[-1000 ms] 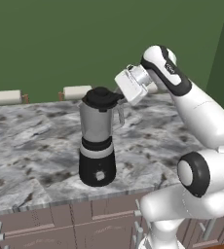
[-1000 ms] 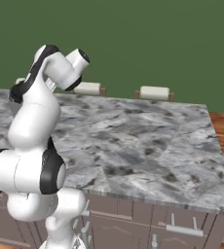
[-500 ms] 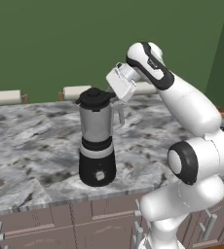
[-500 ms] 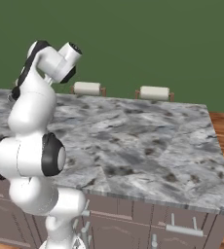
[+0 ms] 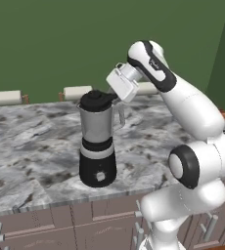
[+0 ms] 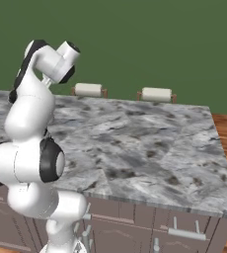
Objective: Open the blender lid, put the tangerine in the blender, close the lid, and start the blender.
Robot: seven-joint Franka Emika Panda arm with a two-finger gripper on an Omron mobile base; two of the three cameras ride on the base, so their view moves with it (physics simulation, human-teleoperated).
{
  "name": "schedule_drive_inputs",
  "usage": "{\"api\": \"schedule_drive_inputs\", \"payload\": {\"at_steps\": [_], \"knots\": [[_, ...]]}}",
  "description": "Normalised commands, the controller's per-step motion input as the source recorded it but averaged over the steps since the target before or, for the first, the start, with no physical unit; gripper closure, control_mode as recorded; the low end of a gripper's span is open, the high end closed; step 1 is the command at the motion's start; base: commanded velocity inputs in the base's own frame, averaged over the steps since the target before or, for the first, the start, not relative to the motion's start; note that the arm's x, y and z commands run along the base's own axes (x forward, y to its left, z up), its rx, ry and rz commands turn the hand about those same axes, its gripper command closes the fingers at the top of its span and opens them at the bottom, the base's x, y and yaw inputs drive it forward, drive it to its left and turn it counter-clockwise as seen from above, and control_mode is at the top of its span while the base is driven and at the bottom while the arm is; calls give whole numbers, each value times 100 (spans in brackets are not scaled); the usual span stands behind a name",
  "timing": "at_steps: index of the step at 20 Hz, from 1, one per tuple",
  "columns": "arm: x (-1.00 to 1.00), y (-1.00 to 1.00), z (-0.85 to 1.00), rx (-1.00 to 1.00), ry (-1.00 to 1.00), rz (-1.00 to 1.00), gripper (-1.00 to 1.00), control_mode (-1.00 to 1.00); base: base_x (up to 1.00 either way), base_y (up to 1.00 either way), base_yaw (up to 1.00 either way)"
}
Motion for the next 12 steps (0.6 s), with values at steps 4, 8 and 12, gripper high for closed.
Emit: {"api": "schedule_drive_inputs", "payload": {"at_steps": [4, 8, 12], "knots": [[-48, 0, 0, 0, 0, 0, 100, -100, 0, 0, 0], [-11, 0, 0, 0, 2, 0, 100, -100, 0, 0, 0], [0, 0, 1, 0, 9, 0, 100, -100, 0, 0, 0]]}}
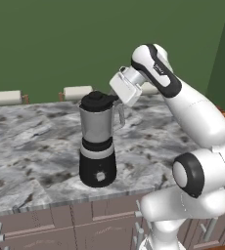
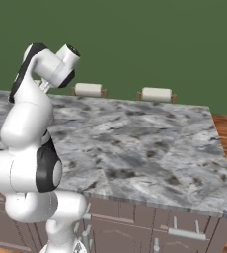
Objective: Open the blender lid, put the tangerine in the blender, close the lid, and start the blender.
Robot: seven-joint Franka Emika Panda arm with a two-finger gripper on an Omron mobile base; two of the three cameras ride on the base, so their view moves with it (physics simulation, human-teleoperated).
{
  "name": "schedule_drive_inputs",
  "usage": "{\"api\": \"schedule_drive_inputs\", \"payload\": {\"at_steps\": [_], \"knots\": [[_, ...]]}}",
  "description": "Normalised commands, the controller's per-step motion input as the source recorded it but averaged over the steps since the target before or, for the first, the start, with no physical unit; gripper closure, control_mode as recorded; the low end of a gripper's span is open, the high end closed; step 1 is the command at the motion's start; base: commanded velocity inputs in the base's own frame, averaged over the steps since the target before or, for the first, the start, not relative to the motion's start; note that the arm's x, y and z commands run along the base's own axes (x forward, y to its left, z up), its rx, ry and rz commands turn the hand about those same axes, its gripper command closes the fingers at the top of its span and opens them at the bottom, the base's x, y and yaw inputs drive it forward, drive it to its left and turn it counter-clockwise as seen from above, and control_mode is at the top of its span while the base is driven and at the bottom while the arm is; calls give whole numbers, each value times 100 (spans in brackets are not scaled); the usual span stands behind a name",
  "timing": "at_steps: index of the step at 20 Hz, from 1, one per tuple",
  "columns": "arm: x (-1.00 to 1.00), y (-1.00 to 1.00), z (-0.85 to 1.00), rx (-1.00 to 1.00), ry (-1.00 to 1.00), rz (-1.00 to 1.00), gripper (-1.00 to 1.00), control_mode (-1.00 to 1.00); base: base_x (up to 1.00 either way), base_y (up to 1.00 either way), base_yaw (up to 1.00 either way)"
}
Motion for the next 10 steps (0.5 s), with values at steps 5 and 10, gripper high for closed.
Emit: {"api": "schedule_drive_inputs", "payload": {"at_steps": [5, 10], "knots": [[0, 0, 0, 0, 9, 1, 100, -100, 0, 0, 0], [-10, 0, -1, 0, 0, 6, 100, -100, 0, 0, 0]]}}
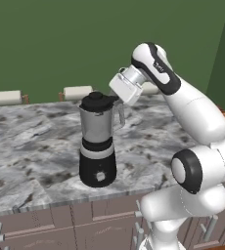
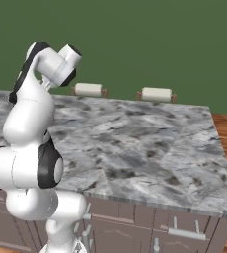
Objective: Open the blender lid, put the tangerine in the blender, close the lid, and start the blender.
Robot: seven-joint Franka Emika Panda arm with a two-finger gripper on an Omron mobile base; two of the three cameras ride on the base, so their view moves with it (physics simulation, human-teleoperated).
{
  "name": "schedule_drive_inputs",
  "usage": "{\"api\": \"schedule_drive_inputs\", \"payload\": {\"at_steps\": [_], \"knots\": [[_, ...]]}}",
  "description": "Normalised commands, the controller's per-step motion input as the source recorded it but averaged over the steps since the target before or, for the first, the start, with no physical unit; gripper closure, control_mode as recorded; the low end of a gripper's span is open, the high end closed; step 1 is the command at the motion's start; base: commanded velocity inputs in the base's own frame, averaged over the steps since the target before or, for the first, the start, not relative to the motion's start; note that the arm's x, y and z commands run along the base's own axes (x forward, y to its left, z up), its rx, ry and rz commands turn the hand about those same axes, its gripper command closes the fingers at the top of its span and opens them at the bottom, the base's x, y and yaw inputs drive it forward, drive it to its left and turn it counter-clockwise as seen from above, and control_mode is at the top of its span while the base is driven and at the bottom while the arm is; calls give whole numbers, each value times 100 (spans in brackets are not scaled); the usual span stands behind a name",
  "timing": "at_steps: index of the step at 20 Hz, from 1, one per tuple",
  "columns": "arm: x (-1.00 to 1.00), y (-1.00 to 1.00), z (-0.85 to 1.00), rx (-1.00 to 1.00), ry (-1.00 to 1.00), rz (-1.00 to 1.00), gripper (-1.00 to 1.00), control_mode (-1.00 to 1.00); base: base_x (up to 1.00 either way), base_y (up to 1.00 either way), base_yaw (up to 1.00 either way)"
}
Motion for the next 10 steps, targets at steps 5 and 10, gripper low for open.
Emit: {"api": "schedule_drive_inputs", "payload": {"at_steps": [5, 10], "knots": [[-19, 0, 0, 0, 0, 4, -100, -100, 0, 0, 0], [-8, 2, -3, -3, 0, 0, -100, -100, 0, 0, 0]]}}
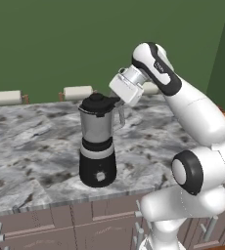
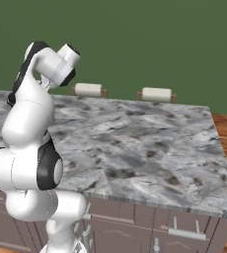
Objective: Open the blender lid, put the tangerine in the blender, close the lid, and start the blender.
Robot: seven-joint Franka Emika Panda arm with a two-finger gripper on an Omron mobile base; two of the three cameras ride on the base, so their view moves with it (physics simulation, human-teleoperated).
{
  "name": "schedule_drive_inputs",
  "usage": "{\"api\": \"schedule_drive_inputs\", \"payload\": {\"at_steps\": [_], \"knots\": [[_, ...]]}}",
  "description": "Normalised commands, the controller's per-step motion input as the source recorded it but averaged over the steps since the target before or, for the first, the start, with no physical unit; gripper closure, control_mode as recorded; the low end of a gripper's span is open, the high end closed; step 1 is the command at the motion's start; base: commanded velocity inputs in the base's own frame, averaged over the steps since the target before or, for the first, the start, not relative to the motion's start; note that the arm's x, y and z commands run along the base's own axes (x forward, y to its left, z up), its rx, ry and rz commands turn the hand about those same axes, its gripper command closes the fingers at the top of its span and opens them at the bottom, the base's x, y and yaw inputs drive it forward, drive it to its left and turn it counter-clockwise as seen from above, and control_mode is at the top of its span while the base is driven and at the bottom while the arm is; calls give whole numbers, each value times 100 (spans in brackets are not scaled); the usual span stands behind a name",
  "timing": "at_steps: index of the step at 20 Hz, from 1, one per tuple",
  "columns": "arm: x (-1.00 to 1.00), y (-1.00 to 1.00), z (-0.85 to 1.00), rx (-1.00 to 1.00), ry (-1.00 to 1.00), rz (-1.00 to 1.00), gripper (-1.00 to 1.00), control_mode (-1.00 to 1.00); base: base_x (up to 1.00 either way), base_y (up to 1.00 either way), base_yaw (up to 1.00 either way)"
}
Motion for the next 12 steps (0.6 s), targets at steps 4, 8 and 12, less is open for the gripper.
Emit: {"api": "schedule_drive_inputs", "payload": {"at_steps": [4, 8, 12], "knots": [[0, 0, 0, 0, 0, 0, -100, -100, 0, 0, 0], [0, 0, 5, 0, 0, 0, -100, -100, 0, 0, 0], [0, -2, 26, 0, -1, 0, -100, -100, 0, 0, 0]]}}
